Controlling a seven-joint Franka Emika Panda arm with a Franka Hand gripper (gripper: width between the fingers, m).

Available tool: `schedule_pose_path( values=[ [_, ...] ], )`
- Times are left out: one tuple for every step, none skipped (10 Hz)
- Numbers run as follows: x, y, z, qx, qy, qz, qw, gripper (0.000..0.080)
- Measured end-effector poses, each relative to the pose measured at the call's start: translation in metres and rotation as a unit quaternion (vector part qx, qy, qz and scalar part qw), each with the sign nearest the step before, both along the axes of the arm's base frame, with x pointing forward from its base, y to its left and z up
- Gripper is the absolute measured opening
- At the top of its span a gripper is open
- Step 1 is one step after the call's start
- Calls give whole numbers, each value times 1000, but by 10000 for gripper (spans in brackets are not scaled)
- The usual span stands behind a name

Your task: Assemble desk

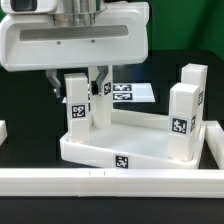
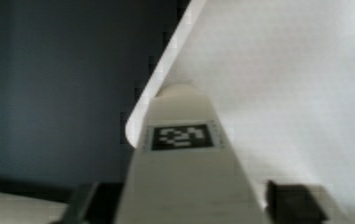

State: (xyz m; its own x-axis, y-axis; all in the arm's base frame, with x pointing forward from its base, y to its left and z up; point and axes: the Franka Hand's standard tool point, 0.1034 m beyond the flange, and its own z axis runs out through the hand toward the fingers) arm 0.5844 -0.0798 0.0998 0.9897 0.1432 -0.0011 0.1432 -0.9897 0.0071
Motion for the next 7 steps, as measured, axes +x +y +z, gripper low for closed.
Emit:
schedule_pose_path(
  values=[
    [0, 0, 0, 0, 0, -1, 1000, 288],
    [0, 0, 0, 0, 0, -1, 1000, 288],
    [0, 0, 0, 0, 0, -1, 1000, 288],
    [0, 0, 0, 0, 0, -14, 1000, 288],
    [0, 0, 0, 1, 0, -22, 1000, 288],
    [0, 0, 0, 3, 1, -84, 996, 288],
    [-2, -2, 0, 6, 5, -141, 990, 288]
  ],
)
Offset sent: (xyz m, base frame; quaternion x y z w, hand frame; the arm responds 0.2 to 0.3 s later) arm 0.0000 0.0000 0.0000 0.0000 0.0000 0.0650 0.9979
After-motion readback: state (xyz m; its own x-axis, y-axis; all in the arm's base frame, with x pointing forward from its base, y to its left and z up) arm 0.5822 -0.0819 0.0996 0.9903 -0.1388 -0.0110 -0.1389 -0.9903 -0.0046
